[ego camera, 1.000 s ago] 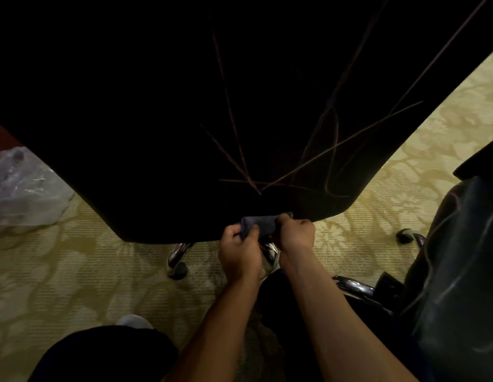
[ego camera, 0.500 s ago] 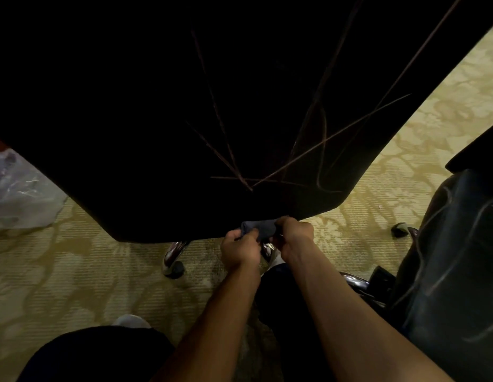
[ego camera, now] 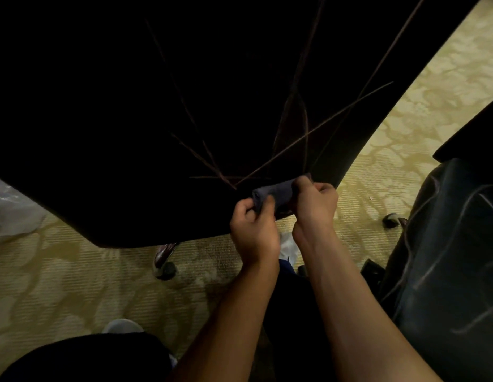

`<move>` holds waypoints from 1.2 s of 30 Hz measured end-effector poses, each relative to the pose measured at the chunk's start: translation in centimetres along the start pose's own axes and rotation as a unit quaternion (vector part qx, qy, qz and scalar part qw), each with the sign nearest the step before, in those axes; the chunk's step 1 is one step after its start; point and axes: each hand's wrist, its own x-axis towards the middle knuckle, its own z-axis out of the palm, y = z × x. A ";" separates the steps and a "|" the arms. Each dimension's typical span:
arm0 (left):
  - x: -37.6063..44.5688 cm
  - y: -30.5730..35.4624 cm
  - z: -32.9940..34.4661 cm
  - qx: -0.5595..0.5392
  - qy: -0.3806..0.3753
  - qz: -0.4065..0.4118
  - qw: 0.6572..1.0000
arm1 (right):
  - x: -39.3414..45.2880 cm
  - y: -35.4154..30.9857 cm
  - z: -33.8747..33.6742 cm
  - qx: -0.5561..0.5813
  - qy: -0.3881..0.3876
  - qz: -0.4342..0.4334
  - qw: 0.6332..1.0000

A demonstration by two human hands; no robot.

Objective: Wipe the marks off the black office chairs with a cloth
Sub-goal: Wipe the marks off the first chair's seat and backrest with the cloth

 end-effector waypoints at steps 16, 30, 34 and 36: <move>0.8 -2.3 7.6 -0.013 -0.018 -0.230 0.973 | 8.6 -0.9 -5.3 -0.129 -0.048 -0.019 0.990; 0.0 -3.7 7.3 -0.019 0.056 -0.210 0.976 | 9.5 1.6 -8.0 -0.228 -0.153 -0.054 0.960; -1.9 -2.1 4.2 -0.095 0.084 -0.218 0.968 | 5.0 3.3 -8.3 -0.262 -0.138 -0.100 0.950; -2.9 -1.1 2.7 -0.115 0.099 -0.204 0.967 | 2.4 3.5 -8.1 -0.249 -0.153 -0.088 0.952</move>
